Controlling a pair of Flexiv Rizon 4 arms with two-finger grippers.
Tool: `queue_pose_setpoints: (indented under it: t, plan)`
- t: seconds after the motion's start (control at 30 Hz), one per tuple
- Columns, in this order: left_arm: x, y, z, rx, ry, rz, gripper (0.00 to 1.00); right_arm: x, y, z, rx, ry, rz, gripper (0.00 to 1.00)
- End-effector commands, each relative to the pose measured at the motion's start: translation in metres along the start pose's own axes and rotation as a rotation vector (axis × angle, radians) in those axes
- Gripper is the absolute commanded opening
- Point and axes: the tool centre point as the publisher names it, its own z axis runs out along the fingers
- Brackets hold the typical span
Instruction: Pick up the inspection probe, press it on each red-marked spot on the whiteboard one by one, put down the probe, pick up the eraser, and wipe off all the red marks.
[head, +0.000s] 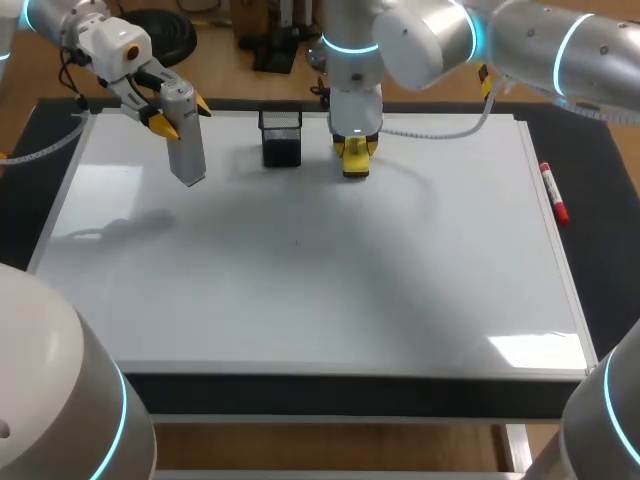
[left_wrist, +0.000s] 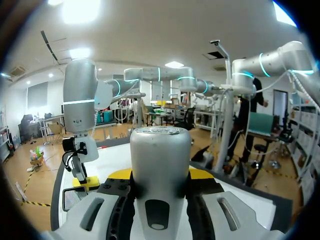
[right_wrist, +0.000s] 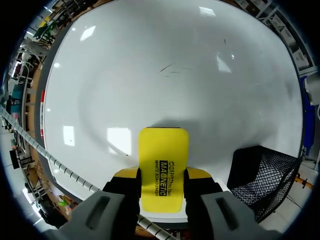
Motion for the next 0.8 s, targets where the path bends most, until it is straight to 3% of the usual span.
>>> queue_pose_setpoints:
  t: [0.03, 0.23, 0.3, 0.43, 0.47, 0.5, 0.8]
  plan:
    - [-0.001, 0.0, -0.001, 0.002, 0.004, 0.0, 0.0, 0.0, -0.004, 0.002, -0.008, 0.003, -0.002, 0.0]
    - [-0.001, 0.0, -0.001, 0.002, 0.004, 0.0, 0.0, 0.004, -0.006, 0.004, -0.011, -0.009, -0.006, 0.04]
    - [-0.001, 0.0, -0.001, 0.002, 0.004, 0.0, 0.0, 0.005, -0.007, 0.004, -0.011, -0.006, -0.009, 0.29]
    - [-0.001, 0.0, -0.001, 0.002, 0.004, 0.0, 0.0, 0.007, -0.007, 0.004, -0.011, -0.001, -0.011, 0.48]
    - [-0.001, 0.0, -0.001, 0.002, 0.004, 0.0, 0.0, 0.008, -0.006, 0.004, -0.011, 0.0, -0.009, 0.66]
    - [-0.001, 0.0, -0.001, 0.002, 0.004, 0.0, 0.0, 0.009, -0.006, 0.003, -0.011, 0.001, -0.008, 1.0]
    - [-0.001, 0.0, -0.001, 0.002, 0.004, 0.0, 0.0, 0.025, 0.001, -0.005, -0.003, -0.035, 0.073, 1.0]
